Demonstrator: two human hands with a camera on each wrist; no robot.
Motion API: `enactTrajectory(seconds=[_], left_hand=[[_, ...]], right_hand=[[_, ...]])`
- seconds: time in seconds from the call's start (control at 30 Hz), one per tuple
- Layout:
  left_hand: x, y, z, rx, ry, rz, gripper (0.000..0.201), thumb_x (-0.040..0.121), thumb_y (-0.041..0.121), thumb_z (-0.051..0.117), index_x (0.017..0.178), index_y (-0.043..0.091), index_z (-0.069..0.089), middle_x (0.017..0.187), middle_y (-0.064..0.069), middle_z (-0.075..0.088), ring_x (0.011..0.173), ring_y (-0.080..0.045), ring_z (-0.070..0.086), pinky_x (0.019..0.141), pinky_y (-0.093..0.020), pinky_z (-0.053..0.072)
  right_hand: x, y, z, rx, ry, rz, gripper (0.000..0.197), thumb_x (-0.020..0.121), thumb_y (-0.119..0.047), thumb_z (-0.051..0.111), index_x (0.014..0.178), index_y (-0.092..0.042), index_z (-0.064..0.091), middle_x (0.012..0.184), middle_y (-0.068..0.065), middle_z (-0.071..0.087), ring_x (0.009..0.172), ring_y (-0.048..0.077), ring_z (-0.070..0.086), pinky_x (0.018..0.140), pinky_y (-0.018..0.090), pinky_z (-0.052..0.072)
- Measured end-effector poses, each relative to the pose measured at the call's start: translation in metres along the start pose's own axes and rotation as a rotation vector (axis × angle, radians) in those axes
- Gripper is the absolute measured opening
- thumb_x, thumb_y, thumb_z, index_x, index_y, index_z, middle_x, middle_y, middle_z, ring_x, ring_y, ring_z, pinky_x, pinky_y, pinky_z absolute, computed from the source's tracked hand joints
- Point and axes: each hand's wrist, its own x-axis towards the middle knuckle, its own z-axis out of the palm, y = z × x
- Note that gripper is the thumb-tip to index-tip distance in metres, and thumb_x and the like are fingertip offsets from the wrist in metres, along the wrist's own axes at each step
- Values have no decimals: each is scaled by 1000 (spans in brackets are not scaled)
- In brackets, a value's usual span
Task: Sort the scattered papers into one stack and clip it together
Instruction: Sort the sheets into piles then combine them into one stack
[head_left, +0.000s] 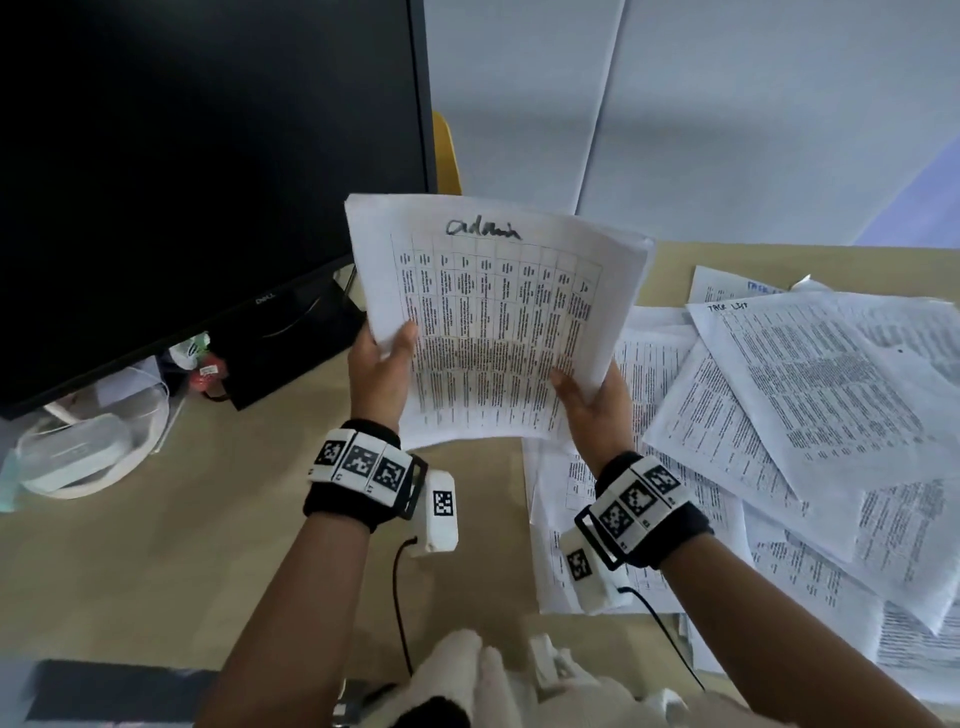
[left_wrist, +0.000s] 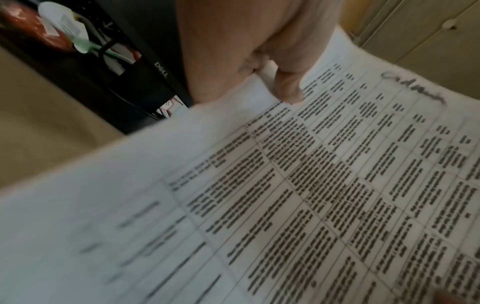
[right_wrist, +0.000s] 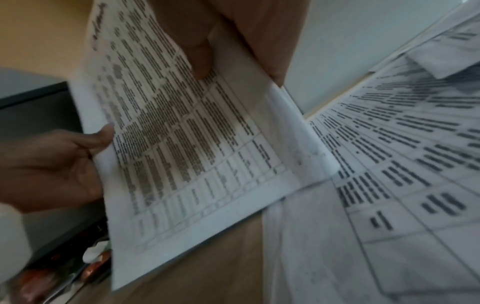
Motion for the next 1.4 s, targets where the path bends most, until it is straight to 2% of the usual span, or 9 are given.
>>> enactTrajectory(seconds=[0.2,0.4,0.57,0.67,0.77,0.93,1.1,1.3,1.4], left_hand=[[26,-21,-19,323,181,-150,28,89,17,58,112,1,60,110,-14,65,95,-22,61,80,-27,46],[28,-60,-42,557,191,-407,36,89,17,57,119,-2,57,120,-20,62,109,-33,60,88,-33,47],[20,-75,-47,721,162,-442,40,89,13,58,124,-4,50,126,-20,56,113,-36,55,84,-34,45],[16,-80,-42,801,188,-446,47,86,8,60,127,-5,42,135,-21,43,122,-38,44,97,-41,40],[12,-74,-29,930,228,-446,56,81,5,62,130,3,34,140,-18,26,129,-36,26,105,-45,28],[9,-56,24,991,59,-252,50,79,7,61,125,12,41,137,-12,26,127,-30,27,105,-41,27],[-8,-51,104,845,-258,-104,22,82,8,60,104,6,60,122,-14,46,112,-29,51,98,-37,44],[-46,-66,186,986,-549,-210,5,83,10,57,80,10,53,92,-10,58,93,-24,56,82,-30,47],[-61,-72,220,1102,-631,-259,38,86,23,61,116,2,53,123,-15,47,113,-31,52,95,-36,46]], right_hand=[[0,5,15,-75,-192,75,34,90,-7,50,118,-1,31,102,11,56,83,25,59,59,22,51],[-3,25,27,-452,-391,192,53,87,1,49,134,-2,26,125,20,53,108,31,55,83,27,45],[-11,36,29,-649,-517,198,46,82,8,48,125,-4,40,125,15,44,109,26,49,96,28,43],[-13,42,26,-658,-528,189,36,83,5,50,117,-4,46,122,14,44,103,24,51,95,26,43],[-8,38,15,-634,-523,165,42,86,-2,53,127,-4,43,125,13,44,108,23,50,98,25,39],[20,29,-26,-614,-372,137,44,88,-8,52,131,-7,43,130,12,44,112,22,50,100,27,37],[55,40,-92,-673,-194,192,42,85,-9,53,127,-6,45,131,15,44,116,30,47,102,39,38],[55,69,-163,-1011,-112,439,71,77,-33,63,134,-13,26,144,17,25,134,41,19,108,59,16],[47,92,-184,-991,-222,499,75,73,-28,69,132,-16,25,144,17,18,134,45,16,106,62,20]])
